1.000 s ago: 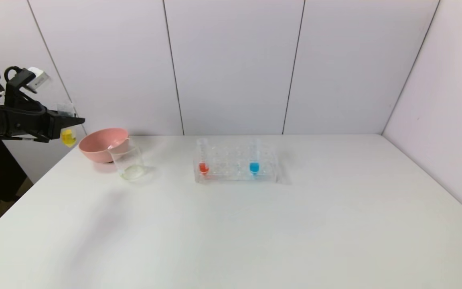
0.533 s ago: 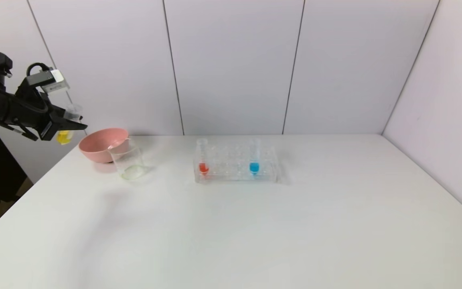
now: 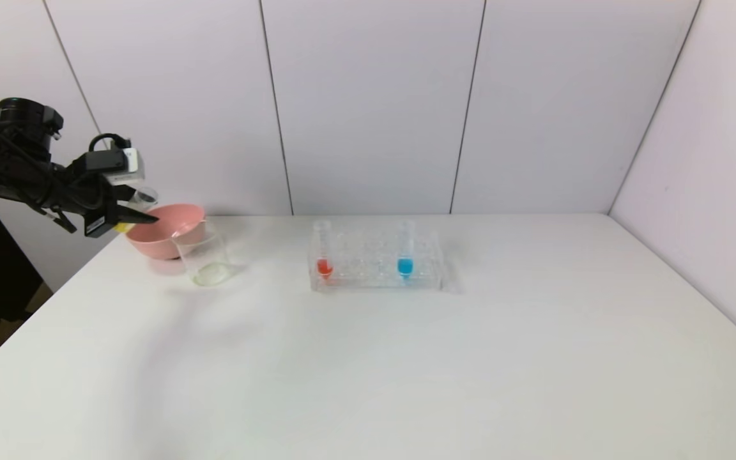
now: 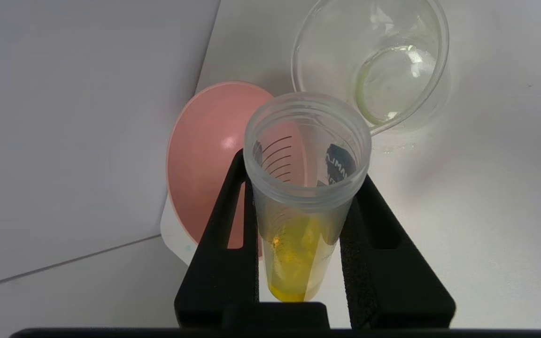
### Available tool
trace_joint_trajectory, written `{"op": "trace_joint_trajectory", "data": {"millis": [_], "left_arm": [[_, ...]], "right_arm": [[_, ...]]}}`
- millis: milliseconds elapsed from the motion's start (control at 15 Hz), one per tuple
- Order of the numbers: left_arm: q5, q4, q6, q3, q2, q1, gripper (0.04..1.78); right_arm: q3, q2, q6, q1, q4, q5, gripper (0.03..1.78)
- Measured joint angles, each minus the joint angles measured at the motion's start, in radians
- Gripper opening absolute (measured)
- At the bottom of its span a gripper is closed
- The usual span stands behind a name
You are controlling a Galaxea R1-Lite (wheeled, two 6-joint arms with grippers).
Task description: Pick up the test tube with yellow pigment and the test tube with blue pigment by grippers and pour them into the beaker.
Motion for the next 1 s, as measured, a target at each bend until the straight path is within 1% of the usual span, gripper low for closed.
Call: {"op": "trace_joint_trajectory", "data": {"millis": [267,1000], "left_arm": [[0.043,-0.007,0.105,-0.001,0.002,-0.02,0.5],[0.133,-0.011,0.216,0.002,-0.005,-0.053,0.5]], "right_arm": [[0.0,0.0,0.0,0.0,0.0,0.0,1.71],[0.0,0.0,0.0,0.0,0.0,0.0,1.71]]}}
